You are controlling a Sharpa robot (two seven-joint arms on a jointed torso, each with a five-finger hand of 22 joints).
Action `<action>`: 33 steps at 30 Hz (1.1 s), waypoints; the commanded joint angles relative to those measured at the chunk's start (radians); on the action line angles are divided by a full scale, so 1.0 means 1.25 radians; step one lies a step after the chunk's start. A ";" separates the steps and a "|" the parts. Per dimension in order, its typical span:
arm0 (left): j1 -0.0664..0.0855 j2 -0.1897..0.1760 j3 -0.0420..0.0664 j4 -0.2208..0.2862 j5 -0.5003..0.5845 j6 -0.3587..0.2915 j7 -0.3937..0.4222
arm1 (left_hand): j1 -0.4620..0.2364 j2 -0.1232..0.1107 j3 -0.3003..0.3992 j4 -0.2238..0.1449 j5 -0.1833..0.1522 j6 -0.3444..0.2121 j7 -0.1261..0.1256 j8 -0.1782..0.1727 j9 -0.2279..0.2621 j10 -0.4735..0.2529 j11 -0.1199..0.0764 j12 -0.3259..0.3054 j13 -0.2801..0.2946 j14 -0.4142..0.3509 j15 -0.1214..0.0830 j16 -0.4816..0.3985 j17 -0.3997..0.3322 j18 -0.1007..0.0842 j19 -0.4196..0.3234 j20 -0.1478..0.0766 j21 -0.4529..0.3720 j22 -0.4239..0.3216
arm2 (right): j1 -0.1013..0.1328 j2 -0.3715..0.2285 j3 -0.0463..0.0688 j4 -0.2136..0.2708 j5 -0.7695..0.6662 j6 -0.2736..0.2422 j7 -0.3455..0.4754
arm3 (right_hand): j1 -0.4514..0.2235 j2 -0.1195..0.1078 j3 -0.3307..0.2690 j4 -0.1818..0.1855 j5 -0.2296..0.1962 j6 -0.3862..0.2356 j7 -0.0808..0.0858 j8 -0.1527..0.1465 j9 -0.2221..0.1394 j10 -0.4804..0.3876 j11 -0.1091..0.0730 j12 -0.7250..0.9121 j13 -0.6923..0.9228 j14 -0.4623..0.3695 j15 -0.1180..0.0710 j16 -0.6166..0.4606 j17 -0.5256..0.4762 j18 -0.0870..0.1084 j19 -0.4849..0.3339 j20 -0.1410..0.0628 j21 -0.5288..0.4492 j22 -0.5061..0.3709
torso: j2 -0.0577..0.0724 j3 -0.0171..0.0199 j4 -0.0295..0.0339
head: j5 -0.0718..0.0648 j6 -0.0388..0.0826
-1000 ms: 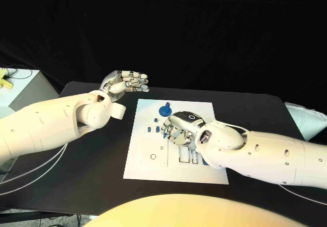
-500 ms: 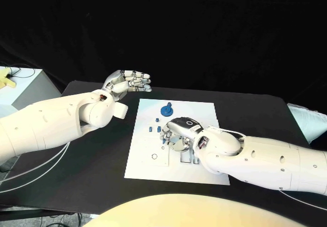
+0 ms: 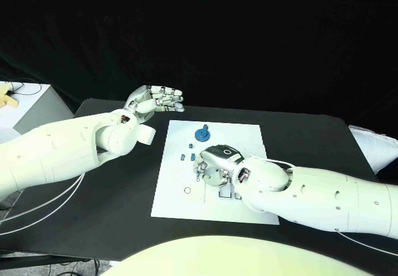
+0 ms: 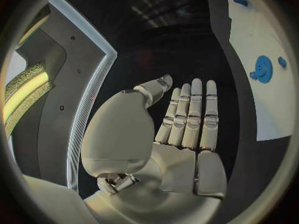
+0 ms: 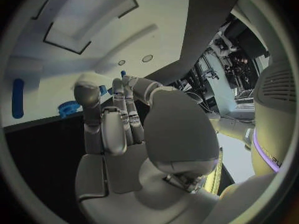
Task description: Assemble the parts on the task board
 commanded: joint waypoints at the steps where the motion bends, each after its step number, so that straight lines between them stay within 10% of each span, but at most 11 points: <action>1: 0.001 0.002 0.001 0.001 0.002 0.013 0.004 | 0.001 0.005 -0.005 -0.001 0.003 -0.006 0.001 0.004 -0.001 -0.001 0.002 0.004 0.001 -0.007 0.001 0.004 0.001 0.008 0.001 0.000 0.005 0.001 | -0.002 0.005 -0.001 -0.003 -0.015 0.022 -0.007 | 0.000 0.007 0.005 0.002 0.005 0.003 0.002 0.002 0.012 0.003 -0.001 0.002 0.001 0.020 -0.005 0.004 -0.001 -0.012 0.001 0.001 -0.002 -0.001 | 0.000 -0.0003 0.0005 | -0.001 0.000; 33: 0.001 -0.002 0.001 0.002 0.002 0.014 -0.001 | 0.001 0.005 -0.005 -0.001 0.004 -0.007 0.001 0.005 -0.002 -0.002 0.002 0.004 0.000 -0.008 0.001 0.005 0.001 0.007 0.000 0.000 0.004 0.001 | -0.016 0.005 -0.003 -0.004 -0.048 0.005 -0.028 | -0.001 0.007 0.007 0.000 0.005 0.002 0.002 0.003 0.013 0.003 -0.001 0.001 0.000 0.020 -0.004 0.005 0.001 -0.013 0.002 0.001 0.002 0.003 | 0.000 -0.0001 -0.0004 | 0.003 0.000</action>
